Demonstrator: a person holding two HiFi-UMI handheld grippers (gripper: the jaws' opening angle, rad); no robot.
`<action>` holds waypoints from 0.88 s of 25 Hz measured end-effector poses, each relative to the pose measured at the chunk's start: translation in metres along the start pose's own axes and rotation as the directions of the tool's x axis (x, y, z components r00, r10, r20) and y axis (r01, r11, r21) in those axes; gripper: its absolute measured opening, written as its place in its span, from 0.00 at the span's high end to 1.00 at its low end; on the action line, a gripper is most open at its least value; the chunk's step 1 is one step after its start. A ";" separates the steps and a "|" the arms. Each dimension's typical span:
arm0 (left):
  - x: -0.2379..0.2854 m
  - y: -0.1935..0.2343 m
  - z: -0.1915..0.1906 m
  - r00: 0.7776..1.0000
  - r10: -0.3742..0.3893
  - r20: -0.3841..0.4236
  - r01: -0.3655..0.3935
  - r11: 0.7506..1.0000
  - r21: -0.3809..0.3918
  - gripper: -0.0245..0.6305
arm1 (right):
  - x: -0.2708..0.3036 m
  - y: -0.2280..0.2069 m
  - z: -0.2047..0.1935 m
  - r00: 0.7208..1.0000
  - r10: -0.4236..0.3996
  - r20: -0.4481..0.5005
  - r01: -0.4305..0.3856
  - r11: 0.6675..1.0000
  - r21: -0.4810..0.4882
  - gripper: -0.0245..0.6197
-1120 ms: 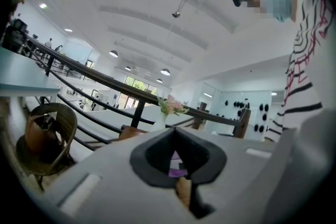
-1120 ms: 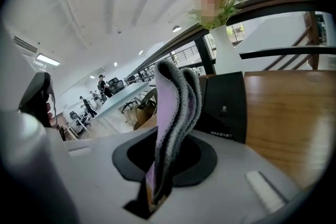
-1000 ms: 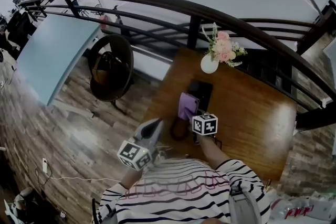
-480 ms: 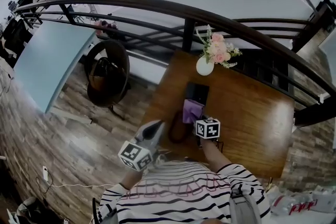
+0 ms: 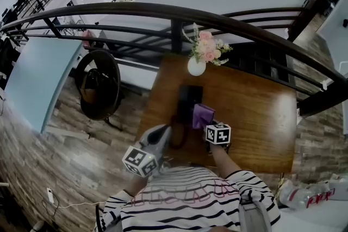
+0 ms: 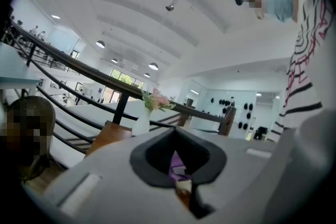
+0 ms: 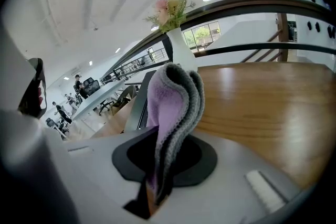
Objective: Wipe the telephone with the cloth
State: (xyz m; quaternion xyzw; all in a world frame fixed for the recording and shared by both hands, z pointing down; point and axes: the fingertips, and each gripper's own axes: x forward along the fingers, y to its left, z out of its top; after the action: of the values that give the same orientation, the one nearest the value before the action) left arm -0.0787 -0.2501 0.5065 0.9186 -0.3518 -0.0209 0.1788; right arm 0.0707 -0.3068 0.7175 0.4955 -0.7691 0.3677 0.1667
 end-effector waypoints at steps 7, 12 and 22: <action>0.010 -0.003 -0.001 1.000 -0.008 -0.002 0.008 1.000 0.001 0.96 | -0.009 -0.014 0.000 1.000 -0.018 0.005 0.018 1.000 0.008 0.88; 0.012 -0.001 -0.001 1.000 -0.008 -0.001 0.008 1.000 0.003 0.96 | -0.013 -0.005 0.008 0.999 0.007 0.034 -0.007 1.000 0.009 0.88; 0.016 0.005 0.004 1.000 -0.010 0.003 0.010 1.000 0.025 0.96 | -0.056 0.029 0.050 0.975 0.069 0.213 -0.073 0.997 0.012 0.88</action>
State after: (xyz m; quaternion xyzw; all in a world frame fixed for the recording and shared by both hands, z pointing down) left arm -0.0712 -0.2653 0.5058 0.9225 -0.3476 -0.0191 0.1668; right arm 0.0755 -0.3004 0.6375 0.5059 -0.7960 0.3260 0.0654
